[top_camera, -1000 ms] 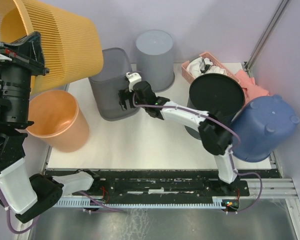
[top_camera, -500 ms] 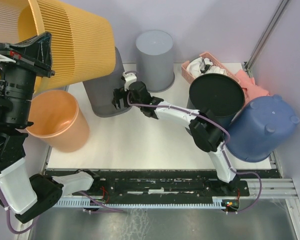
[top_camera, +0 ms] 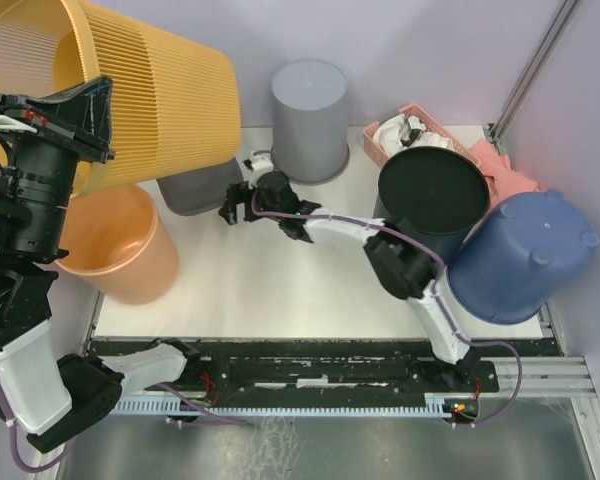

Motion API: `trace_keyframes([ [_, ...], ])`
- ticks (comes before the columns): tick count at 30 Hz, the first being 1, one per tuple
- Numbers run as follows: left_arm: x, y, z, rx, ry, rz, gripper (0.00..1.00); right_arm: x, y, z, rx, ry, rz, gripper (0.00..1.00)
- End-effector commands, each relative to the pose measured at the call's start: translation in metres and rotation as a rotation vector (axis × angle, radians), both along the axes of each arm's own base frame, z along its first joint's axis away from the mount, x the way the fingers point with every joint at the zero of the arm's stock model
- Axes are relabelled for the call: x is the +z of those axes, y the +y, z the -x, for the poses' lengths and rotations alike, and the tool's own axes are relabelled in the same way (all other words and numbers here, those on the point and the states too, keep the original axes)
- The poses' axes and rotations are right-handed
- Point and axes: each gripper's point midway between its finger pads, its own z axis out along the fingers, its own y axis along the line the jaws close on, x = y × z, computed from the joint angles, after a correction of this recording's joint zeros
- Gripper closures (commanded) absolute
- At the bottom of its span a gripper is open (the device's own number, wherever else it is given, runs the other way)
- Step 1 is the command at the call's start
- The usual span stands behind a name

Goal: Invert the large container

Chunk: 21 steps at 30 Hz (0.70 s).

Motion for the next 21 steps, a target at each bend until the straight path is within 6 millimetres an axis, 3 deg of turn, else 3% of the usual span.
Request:
trace_keyframes([
  [1,0.039,-0.001,0.019,-0.063,-0.145,0.093,0.97,0.138,-0.039,0.055,0.047,-0.087,-0.259,0.01],
  [7,0.038,0.002,0.020,-0.062,-0.132,0.139,0.97,0.123,-0.102,0.147,0.150,0.078,-0.156,0.01],
  [10,0.030,-0.002,0.015,-0.081,-0.095,0.165,0.97,0.122,-0.150,0.185,0.157,0.105,-0.061,0.01],
  [14,0.008,-0.024,-0.001,-0.152,-0.018,0.192,0.97,0.144,-0.237,0.205,0.017,-0.001,0.128,0.01],
  [17,-0.013,-0.051,-0.017,-0.245,0.055,0.204,0.97,0.183,-0.304,0.209,-0.138,-0.131,0.213,0.01],
  [21,-0.062,-0.088,-0.041,-0.355,0.191,0.219,0.97,0.229,-0.361,0.209,-0.306,-0.220,0.294,0.01],
])
